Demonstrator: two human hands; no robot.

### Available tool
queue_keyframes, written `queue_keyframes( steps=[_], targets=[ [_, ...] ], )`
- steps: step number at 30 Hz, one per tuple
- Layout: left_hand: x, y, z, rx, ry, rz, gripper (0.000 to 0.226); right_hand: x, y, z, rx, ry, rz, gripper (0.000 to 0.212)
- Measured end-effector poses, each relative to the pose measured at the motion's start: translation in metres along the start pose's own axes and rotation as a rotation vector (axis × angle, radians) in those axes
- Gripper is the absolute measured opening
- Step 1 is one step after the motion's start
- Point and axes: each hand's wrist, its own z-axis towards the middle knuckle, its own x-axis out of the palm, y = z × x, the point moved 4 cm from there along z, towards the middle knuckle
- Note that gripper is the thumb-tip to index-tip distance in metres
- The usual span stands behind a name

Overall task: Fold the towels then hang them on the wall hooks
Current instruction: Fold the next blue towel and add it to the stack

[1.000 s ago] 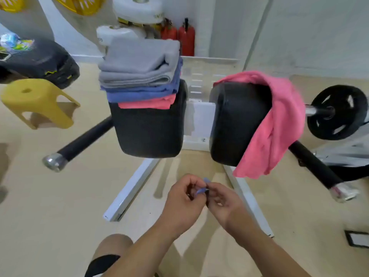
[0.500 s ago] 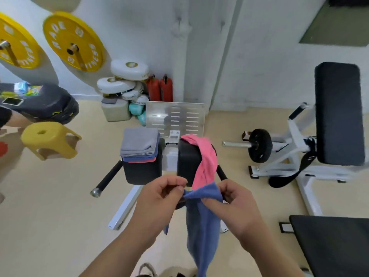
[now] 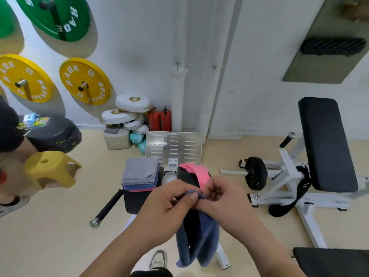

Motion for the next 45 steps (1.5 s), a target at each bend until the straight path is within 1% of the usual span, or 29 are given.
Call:
queue_keyframes(
  steps=[3,5,7,10,12,13,15,17,18,20,21,22,23,25,26,29,30,33,36,39,41,43,45],
  targets=[
    [-0.016,0.006,0.031,-0.013,0.026,-0.058,0.025,0.006,-0.010,0.029,0.070,0.143,0.064,0.041],
    [-0.028,0.014,0.058,-0.025,0.003,-0.077,0.024,0.005,-0.023,0.047,0.127,0.173,0.075,0.049],
    [-0.040,0.019,0.082,-0.063,-0.020,-0.164,0.023,0.002,-0.035,0.061,0.213,0.190,0.123,0.046],
    [-0.065,0.019,0.117,-0.113,-0.079,-0.301,0.022,-0.005,-0.055,0.073,0.364,0.197,0.110,0.044],
    [-0.086,0.020,0.138,-0.115,-0.109,-0.323,0.024,-0.015,-0.066,0.077,0.424,0.173,0.122,0.039],
    [-0.095,0.022,0.148,-0.105,-0.092,-0.300,0.024,-0.020,-0.067,0.080,0.426,0.147,0.151,0.034],
    [-0.106,0.033,0.165,-0.100,-0.016,-0.213,0.024,-0.028,-0.056,0.086,0.396,0.088,0.191,0.031],
    [-0.108,0.042,0.177,-0.098,0.087,-0.163,0.024,-0.029,-0.034,0.099,0.327,0.023,0.209,0.031],
    [-0.105,0.045,0.181,-0.088,0.138,-0.145,0.024,-0.028,-0.023,0.108,0.291,0.004,0.199,0.026],
    [-0.095,0.046,0.183,-0.045,0.230,-0.125,0.022,-0.020,0.000,0.124,0.216,-0.029,0.129,0.007],
    [-0.089,0.046,0.184,-0.020,0.253,-0.134,0.021,-0.016,0.011,0.132,0.178,-0.059,0.091,0.005],
    [-0.084,0.047,0.186,0.000,0.256,-0.142,0.019,-0.012,0.022,0.138,0.135,-0.085,0.046,0.010],
    [-0.079,0.049,0.188,0.010,0.252,-0.140,0.022,-0.008,0.031,0.143,0.094,-0.094,0.017,0.012],
    [-0.071,0.054,0.192,0.016,0.271,-0.141,0.039,-0.002,0.045,0.152,0.040,-0.072,-0.032,0.013],
    [-0.069,0.054,0.194,0.034,0.281,-0.128,0.041,-0.001,0.048,0.156,0.022,-0.064,-0.053,0.013],
    [-0.072,0.051,0.203,0.141,0.201,-0.017,0.021,-0.007,0.046,0.164,0.019,-0.073,-0.103,0.012],
    [-0.073,0.050,0.205,0.155,0.185,-0.002,0.017,-0.009,0.042,0.165,0.036,-0.069,-0.093,0.013],
    [-0.069,0.048,0.209,0.175,0.202,0.033,0.015,-0.015,0.028,0.162,0.112,-0.013,-0.129,0.022],
    [-0.066,0.048,0.210,0.203,0.171,0.069,0.017,-0.025,0.006,0.154,0.166,0.037,-0.225,0.020],
    [-0.071,0.046,0.211,0.149,0.135,0.021,0.017,-0.025,-0.017,0.144,0.263,0.127,-0.314,0.015],
    [-0.079,0.045,0.214,0.120,0.063,-0.037,0.019,-0.022,-0.032,0.137,0.339,0.177,-0.340,0.011],
    [-0.091,0.048,0.220,0.073,-0.047,-0.119,0.019,-0.023,-0.041,0.132,0.382,0.188,-0.315,0.019],
    [-0.105,0.056,0.228,0.049,-0.137,-0.149,0.018,-0.027,-0.044,0.127,0.389,0.141,-0.282,0.031]
  ],
)
